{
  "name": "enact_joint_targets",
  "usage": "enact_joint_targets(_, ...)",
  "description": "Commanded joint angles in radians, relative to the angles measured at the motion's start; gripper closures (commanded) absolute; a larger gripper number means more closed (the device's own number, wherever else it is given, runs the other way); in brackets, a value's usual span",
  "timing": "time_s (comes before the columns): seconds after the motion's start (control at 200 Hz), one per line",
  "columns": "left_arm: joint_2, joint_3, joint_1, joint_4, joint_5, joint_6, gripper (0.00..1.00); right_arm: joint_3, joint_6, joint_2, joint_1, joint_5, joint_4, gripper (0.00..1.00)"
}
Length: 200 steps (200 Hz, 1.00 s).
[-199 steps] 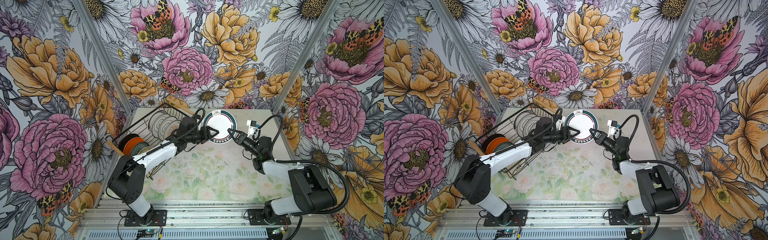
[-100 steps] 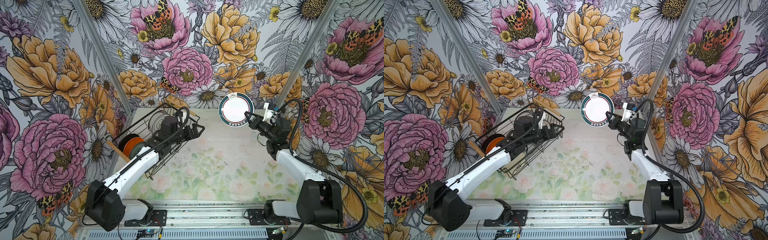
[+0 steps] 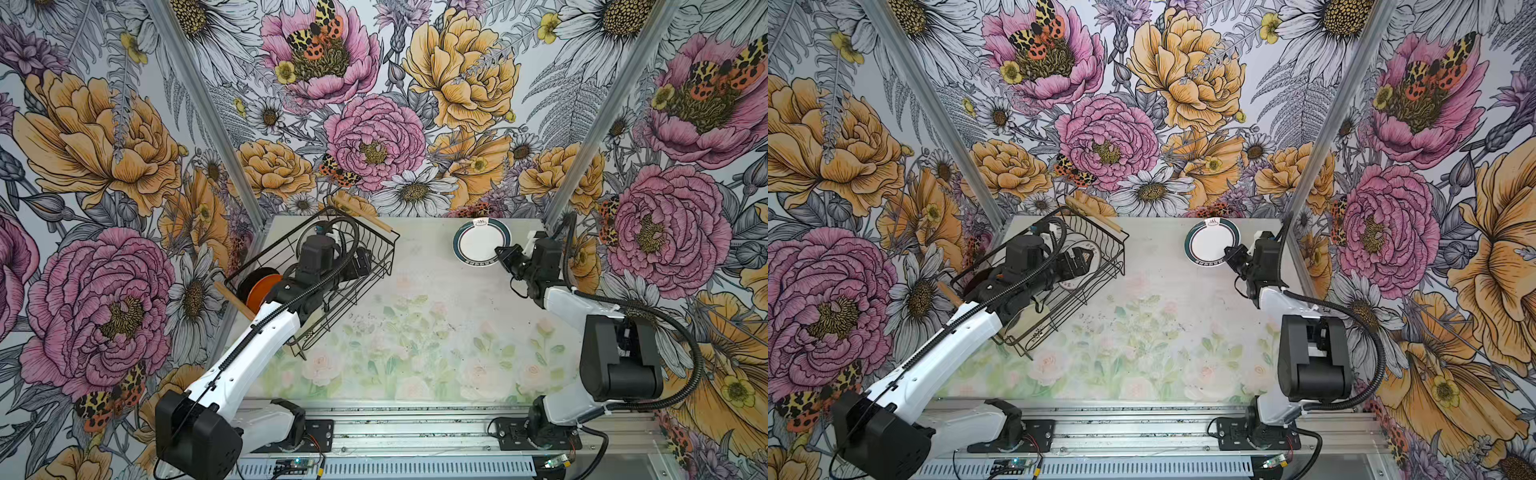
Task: Unload the plates from the dish rack
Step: 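Lower the plate onto the table with the right gripper, left gripper returning to rack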
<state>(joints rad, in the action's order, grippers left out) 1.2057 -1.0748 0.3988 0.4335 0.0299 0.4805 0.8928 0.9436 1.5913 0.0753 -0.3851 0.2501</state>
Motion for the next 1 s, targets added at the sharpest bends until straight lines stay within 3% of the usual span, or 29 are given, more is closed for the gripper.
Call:
enact_joint_targets(0.0,0.012,-0.021,0.002,0.031,0.128,-0.038,0.01,0.068,0.087,0.065,-0.005,-0.008,0.061,1.00)
enact_joint_targets(0.235,-0.023,-0.007,-0.008,0.030,0.279,-0.002,0.01,0.135,0.160,0.250,-0.006,-0.040,0.121,1.00)
enact_joint_targets(0.32,-0.012,0.004,-0.038,0.009,0.201,-0.050,0.01,0.151,0.171,0.298,-0.008,-0.040,0.145,1.00)
enact_joint_targets(0.51,-0.009,0.017,-0.020,0.017,0.308,-0.069,0.01,0.167,0.182,0.366,-0.018,-0.031,0.175,1.00)
enact_joint_targets(0.671,-0.026,0.023,-0.013,0.034,0.310,-0.132,0.01,0.169,0.193,0.409,-0.025,-0.024,0.189,1.00)
enact_joint_targets(0.996,0.006,0.013,-0.016,0.046,0.279,-0.113,0.01,0.179,0.205,0.450,-0.036,-0.016,0.202,1.00)
